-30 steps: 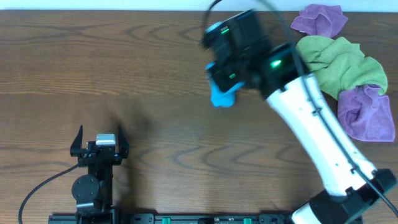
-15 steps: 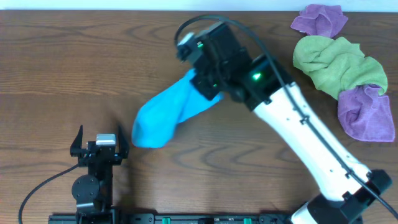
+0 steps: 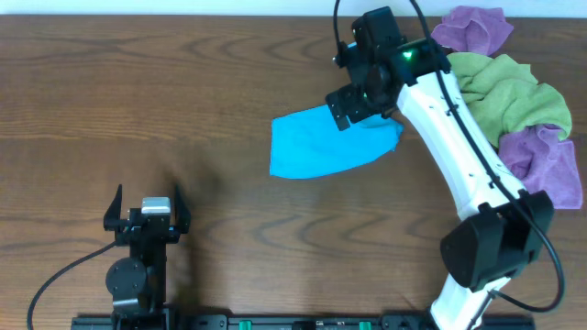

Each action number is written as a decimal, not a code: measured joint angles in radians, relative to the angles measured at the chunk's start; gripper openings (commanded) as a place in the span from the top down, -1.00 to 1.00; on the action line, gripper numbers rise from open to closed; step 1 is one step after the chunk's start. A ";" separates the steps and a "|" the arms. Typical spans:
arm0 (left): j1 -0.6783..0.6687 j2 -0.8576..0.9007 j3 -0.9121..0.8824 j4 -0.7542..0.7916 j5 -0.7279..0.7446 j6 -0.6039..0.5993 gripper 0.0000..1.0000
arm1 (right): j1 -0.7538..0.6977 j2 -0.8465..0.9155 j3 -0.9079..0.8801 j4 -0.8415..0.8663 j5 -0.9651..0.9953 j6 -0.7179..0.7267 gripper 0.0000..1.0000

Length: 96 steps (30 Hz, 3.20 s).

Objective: Fold the cloth

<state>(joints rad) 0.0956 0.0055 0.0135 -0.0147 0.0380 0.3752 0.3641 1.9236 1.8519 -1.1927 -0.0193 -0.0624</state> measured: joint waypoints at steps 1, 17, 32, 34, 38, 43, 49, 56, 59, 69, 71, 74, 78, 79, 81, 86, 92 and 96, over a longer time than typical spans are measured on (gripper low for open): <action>0.000 0.000 0.000 0.000 0.000 0.000 -0.90 | 0.005 0.001 -0.005 -0.006 -0.013 0.000 -0.71; 0.000 0.000 0.000 0.000 0.000 0.000 -0.90 | 0.032 0.032 -0.294 0.065 -0.083 0.013 -0.43; 0.000 0.000 0.000 0.000 0.000 0.000 -0.90 | 0.015 0.032 -0.463 0.294 -0.085 0.045 -0.18; 0.000 0.000 0.000 0.000 0.000 0.000 -0.90 | 0.015 0.034 -0.468 0.320 -0.085 0.042 -0.14; 0.000 0.000 0.000 0.000 0.000 0.000 -0.91 | 0.015 0.052 -0.468 0.370 -0.085 0.026 -0.12; 0.000 0.000 0.000 0.000 0.000 0.000 -0.90 | 0.015 0.090 -0.468 0.396 -0.082 0.010 -0.04; 0.000 0.000 0.000 0.000 0.000 0.000 -0.90 | 0.015 0.128 -0.468 0.412 -0.080 -0.006 0.46; 0.000 0.000 0.000 0.000 0.000 0.000 -0.90 | 0.013 0.132 -0.468 0.428 -0.072 -0.011 0.97; 0.000 0.000 0.000 0.000 0.000 0.000 -0.90 | 0.013 0.132 -0.468 0.433 -0.077 -0.011 0.97; 0.000 0.000 0.000 0.000 0.000 0.000 -0.91 | 0.026 0.159 -0.262 0.293 -0.199 -0.011 0.98; 0.000 0.000 0.000 0.000 0.000 0.000 -0.90 | 0.042 0.159 -0.138 0.230 -0.212 -0.011 0.97; 0.000 0.000 0.000 0.000 0.000 0.000 -0.91 | 0.085 0.159 0.036 0.162 -0.224 -0.011 0.97; 0.000 0.000 0.000 0.000 0.000 0.000 -0.90 | 0.168 0.159 0.244 0.076 -0.235 -0.016 0.97; 0.000 0.000 0.000 0.000 0.000 0.000 -0.90 | 0.183 0.159 0.277 0.065 -0.236 -0.018 0.97; 0.000 0.000 0.000 0.000 0.000 0.000 -0.90 | 0.216 0.159 0.349 0.045 -0.238 -0.023 0.97; 0.000 0.000 0.000 0.000 0.000 0.000 -0.90 | 0.213 0.158 0.434 0.029 -0.222 -0.024 0.97; 0.000 0.000 0.000 0.000 0.000 0.000 -0.90 | 0.037 0.170 0.414 -0.042 -0.188 0.005 -0.12; 0.000 0.000 0.000 0.000 0.000 0.000 -0.90 | -0.101 0.231 0.379 -0.073 -0.167 0.054 -0.99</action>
<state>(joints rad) 0.0956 0.0055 0.0135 -0.0147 0.0383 0.3748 0.2634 2.1544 2.2311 -1.2659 -0.1867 -0.0086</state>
